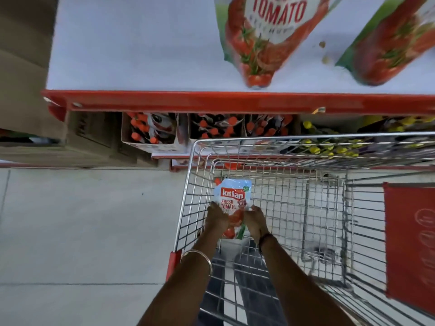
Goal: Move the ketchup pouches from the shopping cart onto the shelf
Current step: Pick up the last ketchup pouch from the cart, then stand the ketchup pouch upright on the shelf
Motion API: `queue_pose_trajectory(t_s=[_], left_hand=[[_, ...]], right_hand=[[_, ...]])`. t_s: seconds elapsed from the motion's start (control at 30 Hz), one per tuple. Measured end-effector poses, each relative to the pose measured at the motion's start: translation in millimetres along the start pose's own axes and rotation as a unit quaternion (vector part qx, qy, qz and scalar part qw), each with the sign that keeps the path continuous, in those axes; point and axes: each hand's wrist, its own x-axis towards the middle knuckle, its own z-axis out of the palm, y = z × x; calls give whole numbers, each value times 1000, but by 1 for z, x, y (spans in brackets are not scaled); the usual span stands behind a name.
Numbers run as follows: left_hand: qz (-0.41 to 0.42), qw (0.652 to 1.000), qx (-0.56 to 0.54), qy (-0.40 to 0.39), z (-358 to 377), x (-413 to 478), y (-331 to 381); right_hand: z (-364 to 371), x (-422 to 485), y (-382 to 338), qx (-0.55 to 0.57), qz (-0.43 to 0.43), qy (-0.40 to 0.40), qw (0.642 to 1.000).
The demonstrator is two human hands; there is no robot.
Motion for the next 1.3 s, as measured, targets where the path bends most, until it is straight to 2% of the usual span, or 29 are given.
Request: queue_pose_trajectory(t_s=[0.1,0.2,0.37,0.5,0.6,0.73,0.9,1.03,1.13,1.3], left_hand=[[-35,999,15,15,-1,-6,12],[-59,997,31,38,-1,-9,20],[-32,996,24,83,-11,-29,28],[22,995,20,94,-39,-66,48],[64,993,-31,91,-65,-97,61],[111,986,-114,43,-96,-141,73],[159,972,-159,73,-130,-187,81],[204,949,-220,95,-160,-223,88],[247,930,-240,126,-185,-241,93],[344,891,-227,193,-235,-267,119]], right_hand=[[-5,-3,-1,110,34,-25,993],[-10,-11,-1,197,10,-26,980],[-18,-39,-12,148,-92,0,985],[-24,-82,-36,162,-150,20,975],[-28,-119,-52,174,-187,-4,967],[-33,-176,-78,148,-251,-45,956],[-31,-236,-104,125,-294,-75,945],[-24,-270,-129,105,-321,-78,938],[-14,-291,-155,54,-365,-45,928],[10,-322,-210,-30,-487,2,873]])
